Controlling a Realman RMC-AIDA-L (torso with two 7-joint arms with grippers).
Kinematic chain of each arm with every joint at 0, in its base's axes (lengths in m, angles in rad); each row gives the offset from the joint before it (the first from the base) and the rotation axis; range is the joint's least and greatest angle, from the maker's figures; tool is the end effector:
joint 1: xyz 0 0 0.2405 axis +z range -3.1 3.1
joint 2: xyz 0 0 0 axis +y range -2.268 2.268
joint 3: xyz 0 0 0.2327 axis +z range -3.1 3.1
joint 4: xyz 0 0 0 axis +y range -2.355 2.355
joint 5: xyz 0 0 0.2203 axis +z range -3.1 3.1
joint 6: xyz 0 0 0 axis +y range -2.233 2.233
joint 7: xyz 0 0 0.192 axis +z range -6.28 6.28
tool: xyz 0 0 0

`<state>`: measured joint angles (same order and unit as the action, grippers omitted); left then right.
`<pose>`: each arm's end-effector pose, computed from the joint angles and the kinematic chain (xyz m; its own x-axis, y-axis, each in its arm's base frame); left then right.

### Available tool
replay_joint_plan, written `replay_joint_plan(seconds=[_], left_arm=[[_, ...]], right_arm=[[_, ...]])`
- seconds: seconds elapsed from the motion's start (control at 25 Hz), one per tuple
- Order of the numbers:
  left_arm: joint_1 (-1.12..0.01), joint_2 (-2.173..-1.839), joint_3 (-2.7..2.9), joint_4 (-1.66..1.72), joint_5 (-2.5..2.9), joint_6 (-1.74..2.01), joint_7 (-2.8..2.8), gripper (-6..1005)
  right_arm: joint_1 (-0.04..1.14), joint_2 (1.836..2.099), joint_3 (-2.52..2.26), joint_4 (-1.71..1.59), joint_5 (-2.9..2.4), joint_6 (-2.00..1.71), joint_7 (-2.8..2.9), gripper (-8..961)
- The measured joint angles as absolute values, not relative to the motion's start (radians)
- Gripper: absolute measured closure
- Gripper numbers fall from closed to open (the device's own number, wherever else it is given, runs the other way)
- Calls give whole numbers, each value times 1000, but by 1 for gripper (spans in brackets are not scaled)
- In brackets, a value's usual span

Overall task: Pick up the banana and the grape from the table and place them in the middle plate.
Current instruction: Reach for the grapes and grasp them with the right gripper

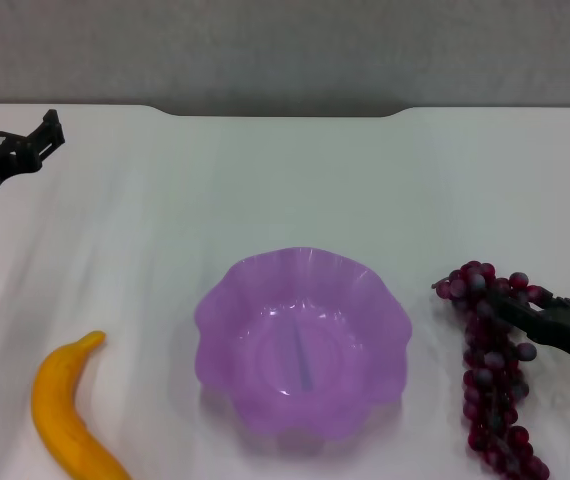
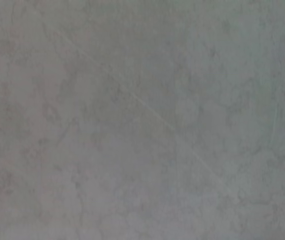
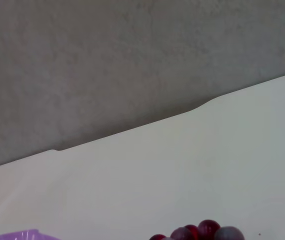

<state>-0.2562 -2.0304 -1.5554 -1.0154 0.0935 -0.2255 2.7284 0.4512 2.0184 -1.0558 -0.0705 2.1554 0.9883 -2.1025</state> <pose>-0.2589 0.4489 0.0494 0.7231 0.1406 0.6762 0.6902 -0.1090 -0.7154 0.3526 0.3516 -0.0537 0.4157 -0.4786 -0.7734 -0.9075 -0.2746 -0.3178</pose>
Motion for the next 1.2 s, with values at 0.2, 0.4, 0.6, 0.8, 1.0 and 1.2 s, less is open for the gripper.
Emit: replay_joint_plan(seconds=[0.2,0.4,0.6,0.8,1.0,1.2], left_arm=[[-257,-2031,-1555,-1015,94,-226,2728,119],[-258,-2032,-1555,-1015,94,-226,2727,119],[-258,-2032,-1555,-1015,94,-225,2726,119],[-258,-2032,-1548,-1015,94,-225,2726,119],[-259,-2032,-1545,-1015,94,-225,2726,119],[-261,-2032,-1545,-1015,94,-224,2726,119]], right_arm=[[452,2019,-1055,-71,2156,968,-2103,180],[456,2019,-1053,-71,2157,937,-2103,187],[461,2016,-1035,-71,2157,926,-2118,195],[462,2014,-1020,-78,2157,915,-2128,202],[474,2013,-997,-79,2157,905,-2151,203],[477,2012,-991,-81,2155,902,-2169,202]])
